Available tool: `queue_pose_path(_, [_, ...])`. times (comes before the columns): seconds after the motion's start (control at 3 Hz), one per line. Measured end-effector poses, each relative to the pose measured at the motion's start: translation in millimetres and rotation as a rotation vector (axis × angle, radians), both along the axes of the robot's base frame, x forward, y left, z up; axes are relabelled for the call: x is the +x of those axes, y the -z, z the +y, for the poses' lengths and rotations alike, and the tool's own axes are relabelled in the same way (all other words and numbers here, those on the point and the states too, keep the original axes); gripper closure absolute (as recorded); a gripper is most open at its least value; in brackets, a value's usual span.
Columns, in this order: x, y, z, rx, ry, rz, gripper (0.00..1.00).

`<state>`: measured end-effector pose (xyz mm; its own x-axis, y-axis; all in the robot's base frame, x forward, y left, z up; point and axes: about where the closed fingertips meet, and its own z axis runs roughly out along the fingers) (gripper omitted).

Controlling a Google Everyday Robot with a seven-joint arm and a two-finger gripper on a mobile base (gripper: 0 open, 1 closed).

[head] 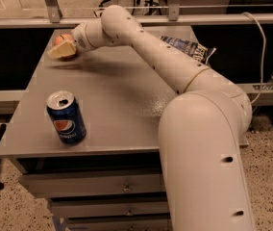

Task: Move apple near blue chip bag

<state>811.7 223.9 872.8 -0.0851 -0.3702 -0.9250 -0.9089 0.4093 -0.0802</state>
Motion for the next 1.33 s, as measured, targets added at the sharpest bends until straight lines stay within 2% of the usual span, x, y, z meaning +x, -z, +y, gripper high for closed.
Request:
queue_pose_path(0.33, [1, -3, -4, 0.003, 0.006, -0.008, 0.46])
queue_pose_path(0.67, [-2, -19, -29, 0.019, 0.024, -0.033, 0.72])
queue_pose_path(1.0, [-16, -41, -70, 0.022, 0.035, -0.058, 0.93])
queue_pose_path(1.33, [-45, -54, -158, -0.017, 0.082, -0.052, 1.0])
